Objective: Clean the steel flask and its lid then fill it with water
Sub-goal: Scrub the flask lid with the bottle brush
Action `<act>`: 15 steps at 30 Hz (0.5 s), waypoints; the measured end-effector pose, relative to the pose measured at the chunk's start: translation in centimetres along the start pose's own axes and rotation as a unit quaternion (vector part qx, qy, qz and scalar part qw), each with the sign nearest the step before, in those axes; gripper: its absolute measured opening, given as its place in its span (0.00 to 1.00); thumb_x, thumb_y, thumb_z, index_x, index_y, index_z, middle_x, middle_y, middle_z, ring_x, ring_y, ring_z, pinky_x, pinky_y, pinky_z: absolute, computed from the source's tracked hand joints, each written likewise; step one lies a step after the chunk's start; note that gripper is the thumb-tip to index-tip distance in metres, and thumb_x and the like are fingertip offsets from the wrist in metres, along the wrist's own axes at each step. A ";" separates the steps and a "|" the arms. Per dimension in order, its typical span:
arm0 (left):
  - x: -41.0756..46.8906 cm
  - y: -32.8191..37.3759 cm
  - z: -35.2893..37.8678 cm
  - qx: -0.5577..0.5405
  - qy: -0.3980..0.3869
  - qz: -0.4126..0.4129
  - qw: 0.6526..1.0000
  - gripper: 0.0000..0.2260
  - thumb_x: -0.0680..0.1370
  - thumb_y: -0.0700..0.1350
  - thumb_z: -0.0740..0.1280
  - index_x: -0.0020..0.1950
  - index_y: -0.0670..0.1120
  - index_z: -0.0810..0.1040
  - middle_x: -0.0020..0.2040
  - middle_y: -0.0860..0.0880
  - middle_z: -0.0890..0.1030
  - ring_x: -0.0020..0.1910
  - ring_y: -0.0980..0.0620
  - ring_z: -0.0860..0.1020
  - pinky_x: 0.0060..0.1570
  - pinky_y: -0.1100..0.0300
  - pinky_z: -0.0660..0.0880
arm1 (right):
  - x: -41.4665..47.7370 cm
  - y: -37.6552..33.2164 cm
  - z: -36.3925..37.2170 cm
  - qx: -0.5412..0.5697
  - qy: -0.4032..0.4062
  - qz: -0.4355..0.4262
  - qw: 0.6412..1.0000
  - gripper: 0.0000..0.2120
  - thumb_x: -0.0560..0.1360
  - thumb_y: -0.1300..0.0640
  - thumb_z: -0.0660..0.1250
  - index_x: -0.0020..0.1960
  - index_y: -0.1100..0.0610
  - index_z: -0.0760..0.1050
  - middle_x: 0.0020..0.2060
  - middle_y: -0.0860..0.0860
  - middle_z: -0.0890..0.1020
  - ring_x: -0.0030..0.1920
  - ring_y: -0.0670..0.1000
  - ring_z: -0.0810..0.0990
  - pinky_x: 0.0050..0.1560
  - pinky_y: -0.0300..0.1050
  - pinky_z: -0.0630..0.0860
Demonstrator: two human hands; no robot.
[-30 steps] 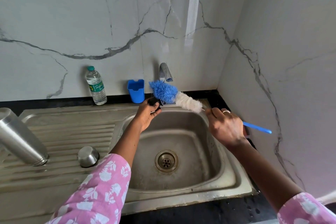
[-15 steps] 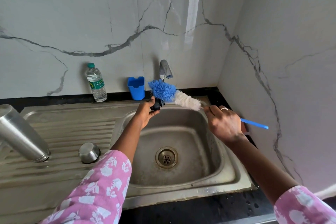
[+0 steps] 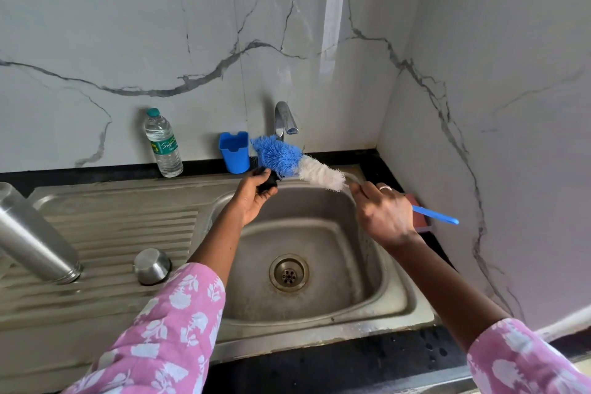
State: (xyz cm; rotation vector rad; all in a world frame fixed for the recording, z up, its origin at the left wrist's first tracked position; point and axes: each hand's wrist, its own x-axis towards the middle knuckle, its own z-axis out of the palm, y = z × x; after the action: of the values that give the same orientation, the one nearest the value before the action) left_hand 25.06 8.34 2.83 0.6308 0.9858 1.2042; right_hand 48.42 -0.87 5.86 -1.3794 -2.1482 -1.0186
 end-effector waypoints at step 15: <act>-0.4 -0.2 -0.7 0.068 0.047 -0.046 0.996 0.17 0.81 0.55 0.56 0.47 0.42 0.73 0.38 0.42 0.76 0.32 0.53 0.70 0.24 0.67 0.68 | -1.2 0.7 0.1 -0.003 0.021 -0.012 1.000 0.15 0.64 0.64 0.56 0.41 0.60 0.81 0.28 0.52 0.75 0.23 0.53 0.72 0.21 0.37 0.60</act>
State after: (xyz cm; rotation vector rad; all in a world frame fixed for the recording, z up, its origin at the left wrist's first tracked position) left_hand 24.49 7.88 2.45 0.6342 1.1718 1.1002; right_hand 49.60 -1.37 5.30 -1.3264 -2.1375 -1.0557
